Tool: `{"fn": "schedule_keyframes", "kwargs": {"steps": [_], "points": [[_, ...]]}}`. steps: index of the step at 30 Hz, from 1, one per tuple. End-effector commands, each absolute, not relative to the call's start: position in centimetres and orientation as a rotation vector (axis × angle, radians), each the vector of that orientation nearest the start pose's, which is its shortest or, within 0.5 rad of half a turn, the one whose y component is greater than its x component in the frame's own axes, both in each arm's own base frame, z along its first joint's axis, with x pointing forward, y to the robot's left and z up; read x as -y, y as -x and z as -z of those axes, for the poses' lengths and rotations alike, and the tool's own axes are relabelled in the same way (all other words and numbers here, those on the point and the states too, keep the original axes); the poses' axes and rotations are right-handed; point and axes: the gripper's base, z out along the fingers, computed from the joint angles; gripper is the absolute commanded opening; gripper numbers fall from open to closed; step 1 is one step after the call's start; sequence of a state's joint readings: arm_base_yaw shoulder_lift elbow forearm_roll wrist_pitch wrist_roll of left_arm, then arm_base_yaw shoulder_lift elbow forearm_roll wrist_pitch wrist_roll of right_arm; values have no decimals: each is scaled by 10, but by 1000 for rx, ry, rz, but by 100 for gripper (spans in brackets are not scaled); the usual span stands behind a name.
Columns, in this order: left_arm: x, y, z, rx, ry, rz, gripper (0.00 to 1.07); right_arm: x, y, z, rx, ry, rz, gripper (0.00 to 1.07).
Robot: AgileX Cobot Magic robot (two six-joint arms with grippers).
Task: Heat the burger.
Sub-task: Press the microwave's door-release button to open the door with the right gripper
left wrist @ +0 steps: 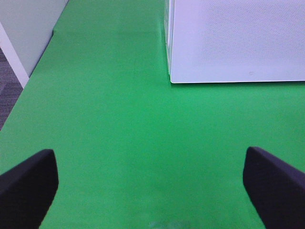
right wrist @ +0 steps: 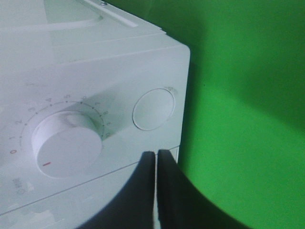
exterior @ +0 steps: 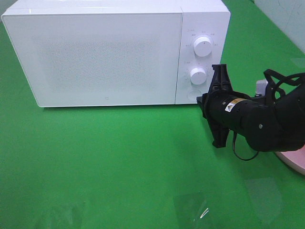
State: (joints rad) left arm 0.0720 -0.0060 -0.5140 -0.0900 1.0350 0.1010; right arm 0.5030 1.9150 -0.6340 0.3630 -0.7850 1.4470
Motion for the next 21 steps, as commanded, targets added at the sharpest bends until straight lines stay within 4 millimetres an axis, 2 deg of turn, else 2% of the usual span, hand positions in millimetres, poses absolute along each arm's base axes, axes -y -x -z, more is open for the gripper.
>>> {"fn": "schedule_keyframes", "kwargs": {"steps": [1, 10, 21], "points": [[8, 9, -284, -1971, -32, 1, 100, -140, -303, -110, -1696, -1394, -1125, 0], [8, 9, -284, -1971, -32, 1, 100, -146, -316, -101, -1689, -1411, -1129, 0], [8, 9, -284, -1971, -32, 1, 100, -142, -333, -96, -1661, -1411, -1120, 0]]}}
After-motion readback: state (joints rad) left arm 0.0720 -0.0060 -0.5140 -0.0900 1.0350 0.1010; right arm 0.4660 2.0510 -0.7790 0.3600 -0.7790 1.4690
